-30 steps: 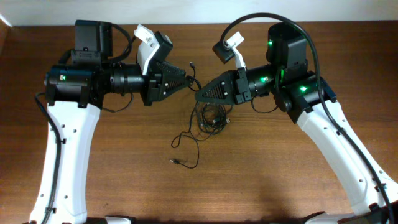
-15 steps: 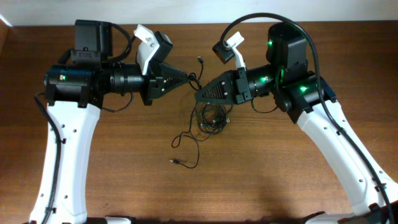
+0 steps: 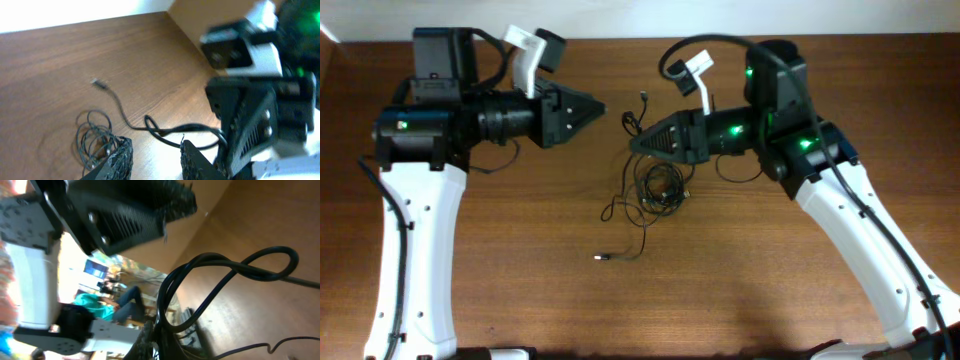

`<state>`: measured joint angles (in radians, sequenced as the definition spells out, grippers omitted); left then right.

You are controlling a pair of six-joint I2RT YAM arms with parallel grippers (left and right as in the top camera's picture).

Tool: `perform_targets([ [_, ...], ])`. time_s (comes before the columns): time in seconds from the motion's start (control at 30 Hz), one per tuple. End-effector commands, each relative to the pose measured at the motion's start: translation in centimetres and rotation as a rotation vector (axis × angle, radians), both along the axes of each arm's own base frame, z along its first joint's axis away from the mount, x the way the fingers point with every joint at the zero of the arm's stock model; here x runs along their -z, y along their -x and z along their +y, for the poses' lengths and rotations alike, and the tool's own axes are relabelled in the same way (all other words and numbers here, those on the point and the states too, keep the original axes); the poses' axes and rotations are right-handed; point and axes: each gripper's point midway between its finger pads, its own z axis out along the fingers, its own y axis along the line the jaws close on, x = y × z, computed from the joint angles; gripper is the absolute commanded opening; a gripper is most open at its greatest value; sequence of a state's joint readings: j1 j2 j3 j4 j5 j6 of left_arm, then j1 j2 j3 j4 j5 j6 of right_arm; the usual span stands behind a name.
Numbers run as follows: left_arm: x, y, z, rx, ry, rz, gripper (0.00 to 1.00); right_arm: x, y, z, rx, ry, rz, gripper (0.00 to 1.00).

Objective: Untangle cables

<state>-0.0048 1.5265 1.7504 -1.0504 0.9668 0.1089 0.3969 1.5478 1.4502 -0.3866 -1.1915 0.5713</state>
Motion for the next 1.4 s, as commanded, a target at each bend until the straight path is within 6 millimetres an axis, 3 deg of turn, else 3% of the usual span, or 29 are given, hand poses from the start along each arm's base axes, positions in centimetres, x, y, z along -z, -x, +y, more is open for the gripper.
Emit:
perform_targets([
  [0.0,0.1,-0.4,0.7,-0.097,0.045,0.122,0.32,0.6,0.7,2.4,-0.002,0.059,-0.245,0.04],
  [0.1,0.9,-1.0,1.5,-0.187,0.027,0.193,0.31,2.9,0.7,3.9,0.032,0.183,-0.385,0.04],
  [0.2,2.9,-1.7,3.5,-0.384,-0.019,0.334,0.33,5.0,-0.3,4.2,0.122,0.333,-0.447,0.04],
  [0.4,3.5,-1.1,3.6,-0.396,-0.019,0.387,0.37,6.9,-2.3,3.1,0.272,0.52,-0.519,0.04],
  [0.63,4.5,0.3,3.6,-0.448,0.004,0.54,0.45,4.9,-3.8,3.8,0.342,0.466,-0.592,0.04],
  [0.77,4.2,0.3,3.3,-0.477,0.057,0.605,0.48,4.5,-2.2,5.6,0.29,0.451,-0.651,0.04],
  [1.0,3.5,0.7,2.4,-0.436,0.112,0.635,0.48,4.4,-2.1,6.3,0.388,0.546,-0.748,0.04],
  [1.37,3.5,0.7,2.4,-0.445,0.119,0.647,0.26,3.5,-1.9,6.7,0.444,0.556,-0.791,0.04],
])
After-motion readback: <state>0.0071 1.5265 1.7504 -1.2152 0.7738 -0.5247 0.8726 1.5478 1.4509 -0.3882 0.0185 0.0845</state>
